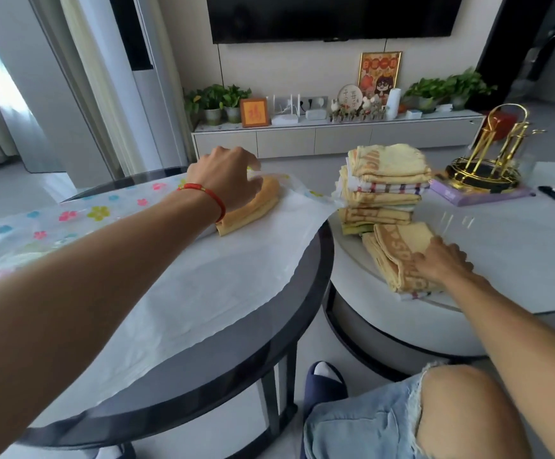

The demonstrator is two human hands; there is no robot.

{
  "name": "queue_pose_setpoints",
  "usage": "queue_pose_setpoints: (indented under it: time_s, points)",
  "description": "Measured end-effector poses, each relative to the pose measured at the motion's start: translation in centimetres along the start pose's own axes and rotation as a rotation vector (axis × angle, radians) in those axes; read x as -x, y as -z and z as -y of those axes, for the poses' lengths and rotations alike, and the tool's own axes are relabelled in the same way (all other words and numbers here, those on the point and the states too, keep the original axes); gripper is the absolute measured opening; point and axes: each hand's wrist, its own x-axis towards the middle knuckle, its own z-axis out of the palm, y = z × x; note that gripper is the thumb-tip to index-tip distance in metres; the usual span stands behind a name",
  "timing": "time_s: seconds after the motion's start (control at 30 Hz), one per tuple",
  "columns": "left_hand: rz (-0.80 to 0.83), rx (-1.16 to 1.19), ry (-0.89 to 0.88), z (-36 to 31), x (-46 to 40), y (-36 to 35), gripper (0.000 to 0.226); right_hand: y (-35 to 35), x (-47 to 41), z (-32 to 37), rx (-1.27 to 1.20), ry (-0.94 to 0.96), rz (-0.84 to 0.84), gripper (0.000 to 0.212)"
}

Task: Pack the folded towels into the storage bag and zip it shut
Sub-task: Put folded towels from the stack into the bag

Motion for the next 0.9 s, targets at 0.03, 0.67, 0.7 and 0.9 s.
queue_pose_setpoints:
  time_s: [0.03,0.67,0.7,0.9]
  points:
    - [0.005,-0.004,-0.005,0.1,0.1,-0.2,0.035,-0.4,-0.4,-0.2,-0.047,-0.046,-0.011,0.065]
    - [-0.242,-0.329,0.010,6.8,3.6,3.5,0.021,9.1,9.9,1.2,-1.257,0.206,0.758,0.045]
    - [-0.249,-0.327,-0.007,6.6,3.4,3.9,0.020,9.0,11.4,1.9,-1.298,0.244,0.796,0.043]
    - [-0.200,-0.367,-0.240,6.4,1.7,6.3,0.015,3.5,17.4,12.7,-1.408,0.347,1.107,0.040]
